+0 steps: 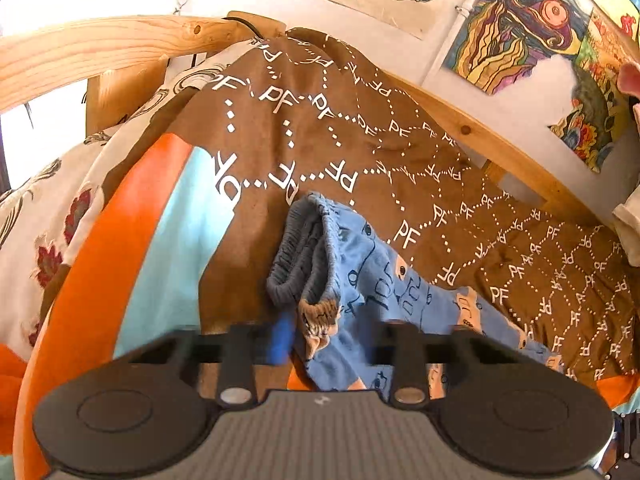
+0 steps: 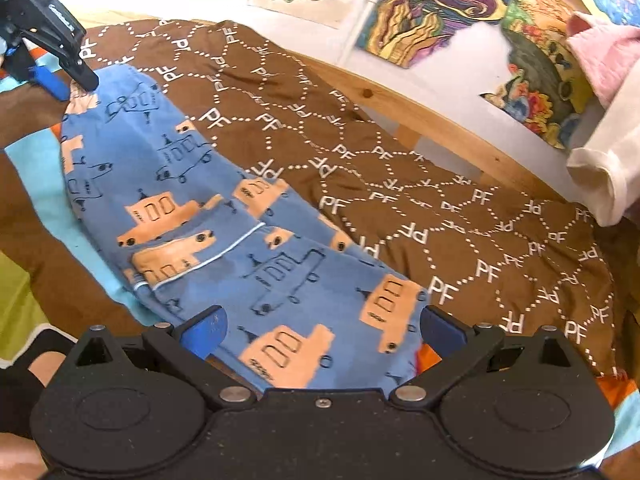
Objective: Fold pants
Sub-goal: 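Grasp the elastic waistband of the pants with the left gripper and lift, then carry the waistband with the left gripper over toward the leg cuffs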
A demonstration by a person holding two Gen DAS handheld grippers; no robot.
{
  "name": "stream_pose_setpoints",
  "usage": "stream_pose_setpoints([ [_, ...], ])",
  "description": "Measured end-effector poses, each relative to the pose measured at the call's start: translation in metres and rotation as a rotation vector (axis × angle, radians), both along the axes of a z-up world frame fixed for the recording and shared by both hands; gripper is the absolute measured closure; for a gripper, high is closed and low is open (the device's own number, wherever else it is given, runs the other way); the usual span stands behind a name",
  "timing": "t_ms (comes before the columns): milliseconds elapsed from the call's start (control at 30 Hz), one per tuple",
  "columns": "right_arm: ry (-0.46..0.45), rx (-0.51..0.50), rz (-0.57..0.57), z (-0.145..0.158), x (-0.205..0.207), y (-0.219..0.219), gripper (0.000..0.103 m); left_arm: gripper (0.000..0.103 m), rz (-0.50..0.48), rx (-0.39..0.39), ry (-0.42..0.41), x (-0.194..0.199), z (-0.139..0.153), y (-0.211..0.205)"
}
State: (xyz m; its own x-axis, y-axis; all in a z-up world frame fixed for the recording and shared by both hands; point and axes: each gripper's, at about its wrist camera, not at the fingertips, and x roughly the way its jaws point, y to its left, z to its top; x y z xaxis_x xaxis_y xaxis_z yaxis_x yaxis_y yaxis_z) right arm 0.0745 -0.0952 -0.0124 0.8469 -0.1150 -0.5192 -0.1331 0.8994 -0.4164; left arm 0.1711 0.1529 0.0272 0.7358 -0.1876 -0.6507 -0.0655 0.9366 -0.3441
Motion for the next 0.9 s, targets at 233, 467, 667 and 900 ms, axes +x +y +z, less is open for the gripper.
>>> stream_pose_setpoints([
  [233,-0.003,-0.002,0.04,-0.003,0.012,0.011,0.001,0.09,0.068,0.074,-0.067,-0.001,0.003,0.001],
  [467,-0.003,-0.044,0.097,-0.012,0.039,0.015,0.001,0.058,0.091,0.073,-0.024,0.003,-0.004,0.003],
  [667,0.031,-0.026,0.103,-0.017,0.063,0.021,0.001,0.044,0.062,0.052,-0.033,0.014,-0.011,-0.001],
  [900,0.066,-0.043,0.124,-0.032,0.066,0.029,0.001,0.049,0.078,0.03,-0.036,0.016,-0.014,0.001],
])
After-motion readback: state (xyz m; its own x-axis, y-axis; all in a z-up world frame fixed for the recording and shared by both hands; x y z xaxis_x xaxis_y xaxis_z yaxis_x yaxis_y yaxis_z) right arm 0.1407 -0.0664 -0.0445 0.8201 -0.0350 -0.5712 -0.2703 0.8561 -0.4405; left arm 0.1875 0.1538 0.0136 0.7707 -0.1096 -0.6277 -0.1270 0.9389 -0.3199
